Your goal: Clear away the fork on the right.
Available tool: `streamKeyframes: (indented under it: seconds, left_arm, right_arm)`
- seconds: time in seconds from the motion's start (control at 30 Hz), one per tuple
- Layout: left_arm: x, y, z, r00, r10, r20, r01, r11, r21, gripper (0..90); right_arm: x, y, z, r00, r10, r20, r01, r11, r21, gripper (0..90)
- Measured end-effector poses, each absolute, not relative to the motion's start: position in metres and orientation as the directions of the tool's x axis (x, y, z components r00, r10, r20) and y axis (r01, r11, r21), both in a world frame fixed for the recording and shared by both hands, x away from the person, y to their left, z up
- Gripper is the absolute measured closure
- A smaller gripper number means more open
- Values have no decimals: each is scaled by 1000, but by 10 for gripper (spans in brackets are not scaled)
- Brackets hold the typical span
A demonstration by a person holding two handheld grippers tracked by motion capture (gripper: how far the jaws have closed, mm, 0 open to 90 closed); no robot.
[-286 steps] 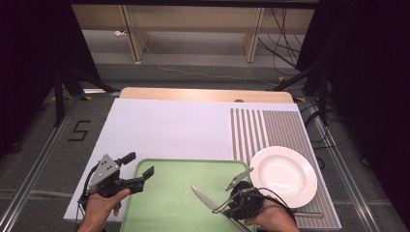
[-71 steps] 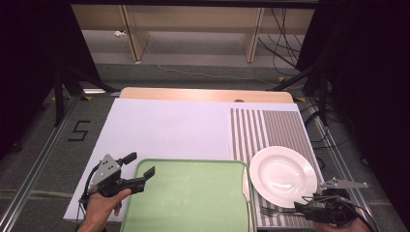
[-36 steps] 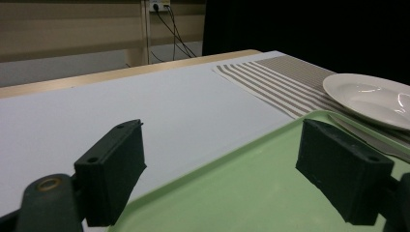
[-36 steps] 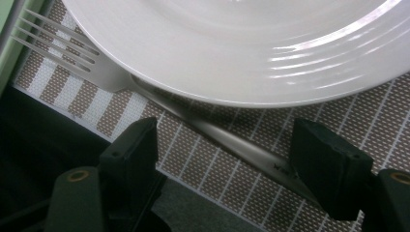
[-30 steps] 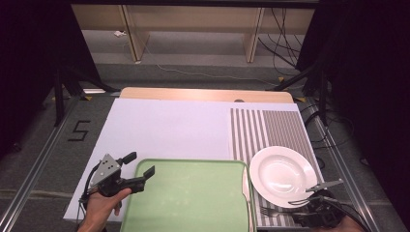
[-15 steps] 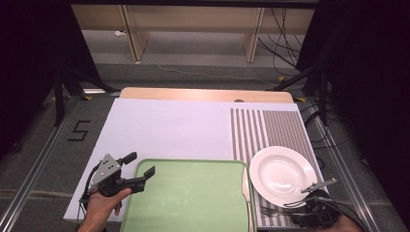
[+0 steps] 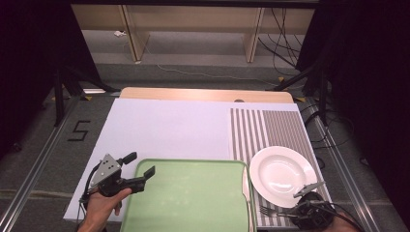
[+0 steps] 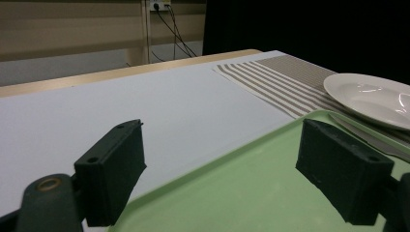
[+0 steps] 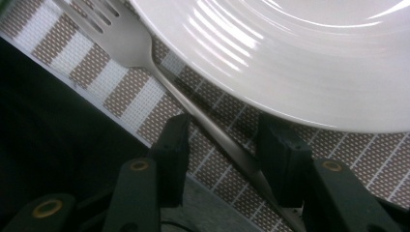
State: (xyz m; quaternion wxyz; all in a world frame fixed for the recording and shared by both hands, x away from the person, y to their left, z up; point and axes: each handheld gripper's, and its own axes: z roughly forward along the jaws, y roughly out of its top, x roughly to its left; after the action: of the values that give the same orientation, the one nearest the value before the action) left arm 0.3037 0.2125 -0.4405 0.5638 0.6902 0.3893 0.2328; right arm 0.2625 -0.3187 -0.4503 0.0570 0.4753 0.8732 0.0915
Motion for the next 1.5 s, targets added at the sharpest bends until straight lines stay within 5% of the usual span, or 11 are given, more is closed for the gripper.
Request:
streamKeyframes:
  seconds: [0.4,1.5]
  left_arm:
    - [304,212,-441,590,799,-114,276,-67,959,167]
    - [304,213,-441,585,803,-116,277,-64,959,168]
  right_arm:
    - [267,-308,-450,-637,770,-32,752,630,192,736]
    - [279,-293,-450,-745,665,-49,658,745,108,841]
